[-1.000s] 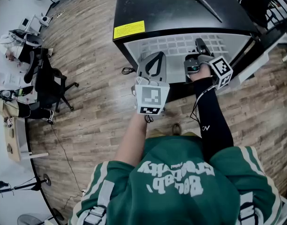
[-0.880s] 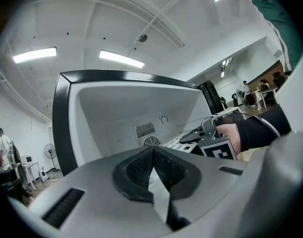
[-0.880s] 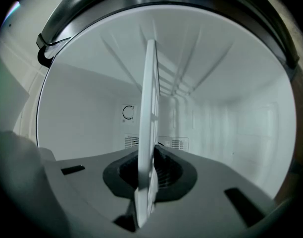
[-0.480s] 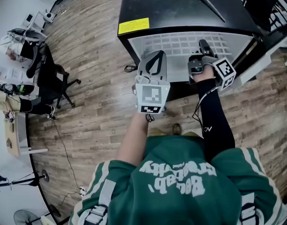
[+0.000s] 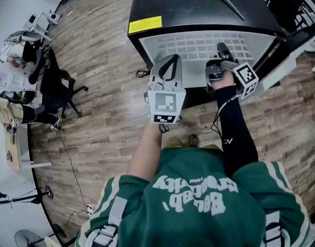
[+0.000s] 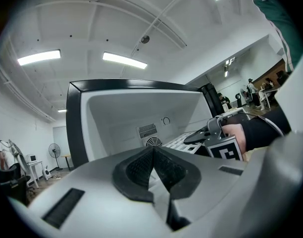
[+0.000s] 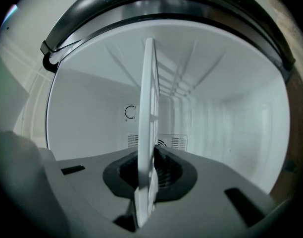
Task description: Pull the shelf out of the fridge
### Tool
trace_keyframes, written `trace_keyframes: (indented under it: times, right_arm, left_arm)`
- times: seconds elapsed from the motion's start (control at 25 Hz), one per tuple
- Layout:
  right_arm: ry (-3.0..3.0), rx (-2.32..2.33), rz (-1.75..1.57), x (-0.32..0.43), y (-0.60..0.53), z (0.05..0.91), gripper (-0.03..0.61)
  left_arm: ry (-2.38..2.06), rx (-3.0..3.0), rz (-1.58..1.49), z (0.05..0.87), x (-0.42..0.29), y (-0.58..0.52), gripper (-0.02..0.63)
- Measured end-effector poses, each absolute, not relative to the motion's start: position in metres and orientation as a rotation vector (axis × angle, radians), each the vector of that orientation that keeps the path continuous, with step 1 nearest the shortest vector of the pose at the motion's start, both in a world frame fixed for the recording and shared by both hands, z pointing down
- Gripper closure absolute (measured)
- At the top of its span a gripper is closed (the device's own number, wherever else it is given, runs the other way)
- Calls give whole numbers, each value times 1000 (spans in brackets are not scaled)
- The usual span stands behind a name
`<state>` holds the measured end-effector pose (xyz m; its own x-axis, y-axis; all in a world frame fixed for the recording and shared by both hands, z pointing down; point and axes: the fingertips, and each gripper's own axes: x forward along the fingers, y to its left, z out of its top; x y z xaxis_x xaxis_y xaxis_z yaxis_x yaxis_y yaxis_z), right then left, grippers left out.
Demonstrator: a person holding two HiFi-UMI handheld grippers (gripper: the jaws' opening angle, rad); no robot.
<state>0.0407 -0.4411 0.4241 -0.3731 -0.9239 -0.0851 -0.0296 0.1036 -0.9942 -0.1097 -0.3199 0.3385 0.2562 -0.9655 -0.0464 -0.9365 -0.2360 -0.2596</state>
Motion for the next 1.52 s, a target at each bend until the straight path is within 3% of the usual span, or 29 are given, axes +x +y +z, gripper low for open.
trace_keyframes:
  times: [1.52]
  right_arm:
    - [1491, -1015, -1367, 66, -380, 441, 543]
  left_arm:
    - [1684, -2350, -129, 331, -122, -245, 598]
